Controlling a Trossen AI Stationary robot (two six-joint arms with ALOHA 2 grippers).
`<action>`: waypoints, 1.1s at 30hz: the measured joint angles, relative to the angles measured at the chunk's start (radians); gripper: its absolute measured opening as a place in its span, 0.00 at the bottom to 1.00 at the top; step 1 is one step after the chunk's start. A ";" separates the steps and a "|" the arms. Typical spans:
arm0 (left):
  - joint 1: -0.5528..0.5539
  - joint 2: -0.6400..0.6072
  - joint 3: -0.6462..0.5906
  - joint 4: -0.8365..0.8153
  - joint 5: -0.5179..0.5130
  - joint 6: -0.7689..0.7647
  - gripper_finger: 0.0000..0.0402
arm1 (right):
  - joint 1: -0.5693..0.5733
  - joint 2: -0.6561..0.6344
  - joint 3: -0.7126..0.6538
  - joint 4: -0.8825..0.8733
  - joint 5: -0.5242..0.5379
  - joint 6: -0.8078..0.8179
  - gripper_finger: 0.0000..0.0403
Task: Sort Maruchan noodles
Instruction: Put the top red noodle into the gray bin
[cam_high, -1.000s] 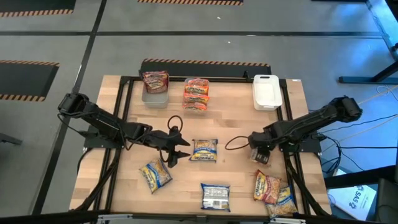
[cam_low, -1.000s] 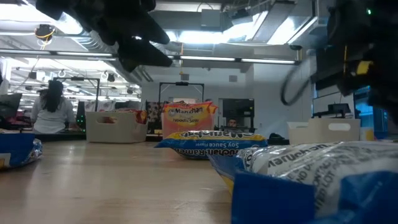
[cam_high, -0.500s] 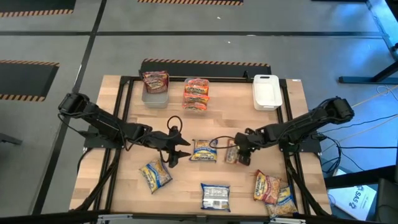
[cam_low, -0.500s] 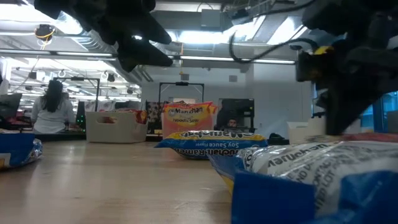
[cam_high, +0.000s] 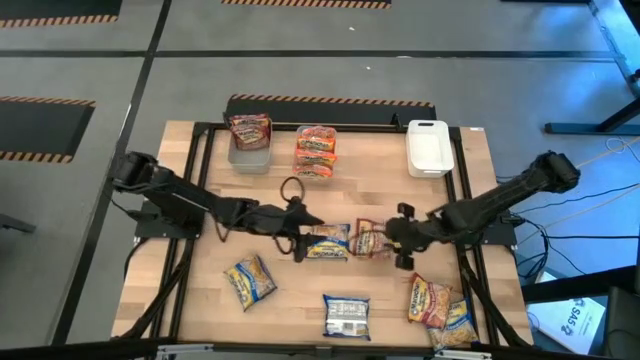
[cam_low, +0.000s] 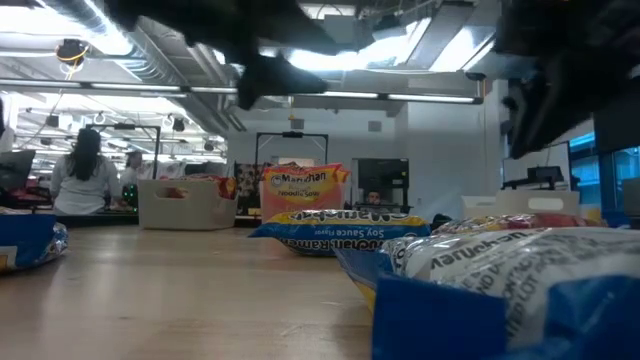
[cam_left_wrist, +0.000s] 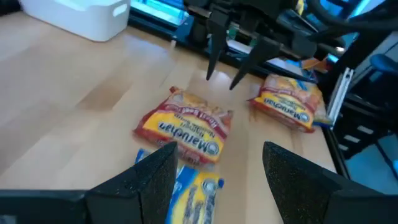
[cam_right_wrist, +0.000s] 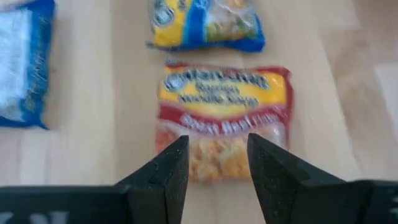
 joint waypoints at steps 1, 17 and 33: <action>0.010 0.033 0.030 0.003 0.015 -0.003 0.57 | 0.024 -0.016 -0.017 -0.007 0.033 0.018 0.38; 0.156 0.560 0.424 -0.023 0.265 -0.327 0.57 | 0.131 -0.041 -0.352 0.385 0.187 0.103 0.38; 0.181 0.646 0.483 -0.042 0.277 -0.436 0.57 | 0.131 -0.041 -0.502 0.575 0.221 0.091 0.38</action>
